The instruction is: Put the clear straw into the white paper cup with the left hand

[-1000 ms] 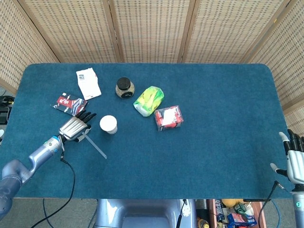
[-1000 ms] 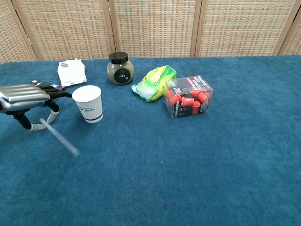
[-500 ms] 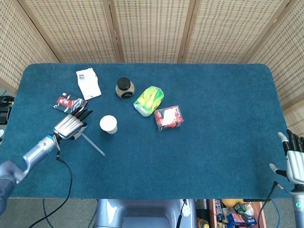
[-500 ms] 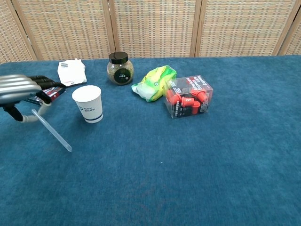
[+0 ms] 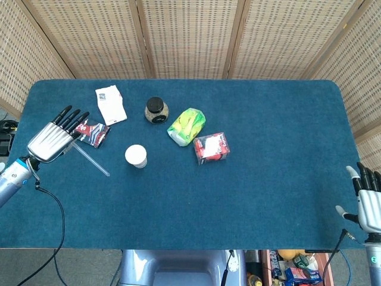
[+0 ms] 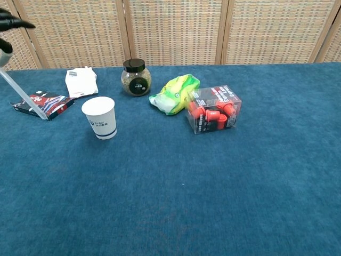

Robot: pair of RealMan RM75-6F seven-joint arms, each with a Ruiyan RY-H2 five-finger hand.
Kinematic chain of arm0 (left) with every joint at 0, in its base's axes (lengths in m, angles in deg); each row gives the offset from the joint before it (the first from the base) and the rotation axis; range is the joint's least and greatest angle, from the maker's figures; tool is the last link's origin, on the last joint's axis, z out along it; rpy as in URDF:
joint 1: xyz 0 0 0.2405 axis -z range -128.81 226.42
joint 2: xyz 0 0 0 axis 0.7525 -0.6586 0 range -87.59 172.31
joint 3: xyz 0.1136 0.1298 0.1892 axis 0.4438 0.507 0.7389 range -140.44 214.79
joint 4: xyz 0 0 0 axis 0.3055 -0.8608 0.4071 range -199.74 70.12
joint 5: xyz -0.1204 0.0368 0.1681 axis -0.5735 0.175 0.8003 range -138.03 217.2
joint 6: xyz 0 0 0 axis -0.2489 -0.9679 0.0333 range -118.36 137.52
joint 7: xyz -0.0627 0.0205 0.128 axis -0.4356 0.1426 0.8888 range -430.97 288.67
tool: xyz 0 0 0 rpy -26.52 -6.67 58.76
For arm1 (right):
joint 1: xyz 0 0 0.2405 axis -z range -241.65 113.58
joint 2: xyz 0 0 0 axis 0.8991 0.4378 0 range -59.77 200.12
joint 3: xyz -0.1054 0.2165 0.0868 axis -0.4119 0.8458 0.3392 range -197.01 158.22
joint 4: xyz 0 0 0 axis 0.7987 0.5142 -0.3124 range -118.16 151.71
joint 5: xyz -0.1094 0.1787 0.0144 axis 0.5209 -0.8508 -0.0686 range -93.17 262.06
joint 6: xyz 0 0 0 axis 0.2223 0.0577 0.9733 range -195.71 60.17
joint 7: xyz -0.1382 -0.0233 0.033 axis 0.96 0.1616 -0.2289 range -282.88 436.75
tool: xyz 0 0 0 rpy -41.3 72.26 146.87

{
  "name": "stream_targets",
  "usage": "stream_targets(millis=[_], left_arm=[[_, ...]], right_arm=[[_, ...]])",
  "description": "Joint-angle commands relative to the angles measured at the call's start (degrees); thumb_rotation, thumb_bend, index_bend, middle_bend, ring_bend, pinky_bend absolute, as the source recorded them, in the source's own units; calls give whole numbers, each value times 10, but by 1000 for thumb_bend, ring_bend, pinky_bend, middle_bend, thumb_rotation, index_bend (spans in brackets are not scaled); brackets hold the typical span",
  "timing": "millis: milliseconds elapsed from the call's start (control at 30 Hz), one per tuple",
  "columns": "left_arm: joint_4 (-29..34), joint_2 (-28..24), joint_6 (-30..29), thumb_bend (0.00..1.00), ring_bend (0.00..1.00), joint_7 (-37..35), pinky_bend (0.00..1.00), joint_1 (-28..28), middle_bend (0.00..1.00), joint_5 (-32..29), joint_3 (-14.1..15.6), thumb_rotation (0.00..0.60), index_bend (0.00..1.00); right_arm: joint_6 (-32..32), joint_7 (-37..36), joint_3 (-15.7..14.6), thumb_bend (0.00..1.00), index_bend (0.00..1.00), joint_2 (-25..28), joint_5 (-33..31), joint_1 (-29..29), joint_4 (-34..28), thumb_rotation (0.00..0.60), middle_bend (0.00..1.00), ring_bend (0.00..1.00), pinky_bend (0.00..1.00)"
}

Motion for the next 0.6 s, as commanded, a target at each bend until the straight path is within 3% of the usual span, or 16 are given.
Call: stream_targets(millis=[33,233,600], left_arm=[[56,-48,-21,453,0,99,0,19,0,8,-21,600,615],[138,-79,34,453,0,269,0,90,0,18,-58,600,618],[201,-79,118,454,0,380,0,137,0,4,-83,600,618]], right_arm=[[-1,-3,0,0,0,1,2,1,-1,600,0,0,0],[-1,-17,0,0,0,7,3,2,-2,600,0,0,0],[8,-28,1,0,0,7,-4,1,6,600,0,0,0]])
